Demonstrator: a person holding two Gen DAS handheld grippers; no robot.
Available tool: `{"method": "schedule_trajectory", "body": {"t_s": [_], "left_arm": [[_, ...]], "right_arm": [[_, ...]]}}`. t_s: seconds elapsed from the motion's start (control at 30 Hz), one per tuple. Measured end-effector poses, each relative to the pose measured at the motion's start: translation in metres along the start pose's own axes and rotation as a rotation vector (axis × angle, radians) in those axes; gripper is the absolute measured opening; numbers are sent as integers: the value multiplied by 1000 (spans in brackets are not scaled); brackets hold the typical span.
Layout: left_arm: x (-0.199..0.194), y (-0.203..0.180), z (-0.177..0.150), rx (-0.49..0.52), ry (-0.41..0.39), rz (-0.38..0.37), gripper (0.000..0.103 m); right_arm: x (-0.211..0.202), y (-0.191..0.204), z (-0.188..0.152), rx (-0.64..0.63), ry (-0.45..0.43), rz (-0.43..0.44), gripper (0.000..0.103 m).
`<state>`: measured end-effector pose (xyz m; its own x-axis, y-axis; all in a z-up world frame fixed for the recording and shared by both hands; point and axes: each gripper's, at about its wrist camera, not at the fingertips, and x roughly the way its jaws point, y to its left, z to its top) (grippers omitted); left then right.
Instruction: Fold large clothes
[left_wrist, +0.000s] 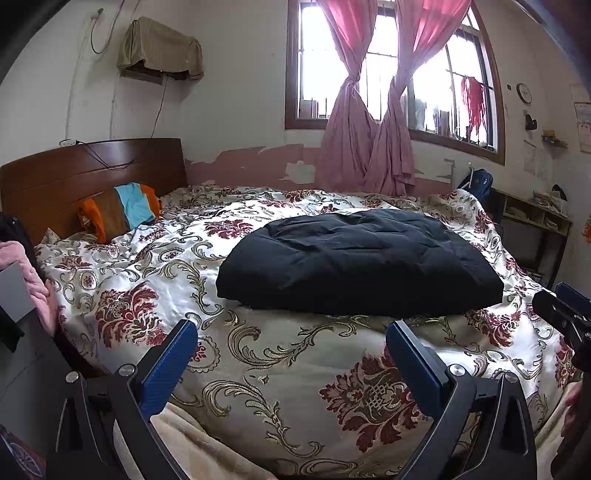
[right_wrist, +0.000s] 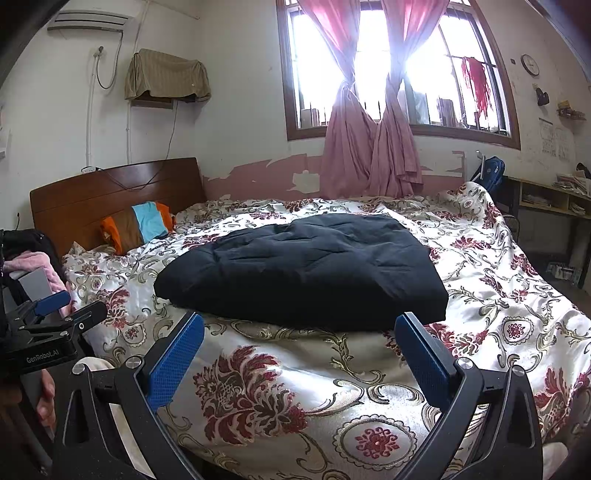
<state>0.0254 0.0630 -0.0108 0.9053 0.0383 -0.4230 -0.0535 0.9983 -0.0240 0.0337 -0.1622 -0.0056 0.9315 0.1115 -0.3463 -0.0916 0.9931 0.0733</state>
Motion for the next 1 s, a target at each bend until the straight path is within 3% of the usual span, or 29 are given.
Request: {"method": "schedule_trajectory", "body": {"t_s": [0.27,1.0], "left_arm": [[2,-3,-1,2,19,-37,103],[3,-10,-4,-8,21,3,103]], "right_arm": [[1,-2,-2,2,4,-1,102],[8,-5,-8,13,36,-6,101]]}}
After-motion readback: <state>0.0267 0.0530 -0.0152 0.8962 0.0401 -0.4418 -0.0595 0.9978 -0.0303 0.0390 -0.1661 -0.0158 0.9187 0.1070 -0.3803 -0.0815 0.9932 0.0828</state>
